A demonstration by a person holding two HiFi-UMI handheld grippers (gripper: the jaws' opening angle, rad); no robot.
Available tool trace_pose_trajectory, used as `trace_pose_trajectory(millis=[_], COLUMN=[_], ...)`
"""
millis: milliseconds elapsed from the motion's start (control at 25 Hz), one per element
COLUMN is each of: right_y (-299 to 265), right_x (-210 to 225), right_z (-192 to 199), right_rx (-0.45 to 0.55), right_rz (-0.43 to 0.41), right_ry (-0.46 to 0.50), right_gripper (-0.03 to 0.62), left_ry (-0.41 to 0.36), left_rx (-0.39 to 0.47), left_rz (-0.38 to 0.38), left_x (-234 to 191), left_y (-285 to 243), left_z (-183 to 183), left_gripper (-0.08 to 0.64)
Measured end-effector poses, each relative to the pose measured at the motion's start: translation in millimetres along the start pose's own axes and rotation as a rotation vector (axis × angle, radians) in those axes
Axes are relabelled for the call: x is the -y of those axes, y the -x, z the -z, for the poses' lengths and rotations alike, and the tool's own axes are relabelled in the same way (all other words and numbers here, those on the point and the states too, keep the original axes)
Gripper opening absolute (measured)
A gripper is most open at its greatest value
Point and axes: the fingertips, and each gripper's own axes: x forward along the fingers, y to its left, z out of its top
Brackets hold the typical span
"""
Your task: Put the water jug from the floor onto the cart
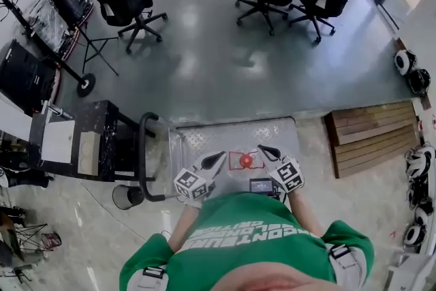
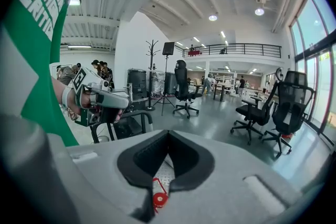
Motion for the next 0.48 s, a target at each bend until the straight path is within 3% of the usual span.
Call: trace_pose_trajectory(millis=[480], right_y=[8], right_x=[-19], right_z=[-1], right_rx=[0.023], right_rz=[0.015], right_ry=[0.02], right_gripper=[-0.006], left_ry=[-0.01], left_rx=[-0.036], left_rz=[0.068], left_x=[21], left_y=[-12], left_z=[9], left_gripper=[0.012])
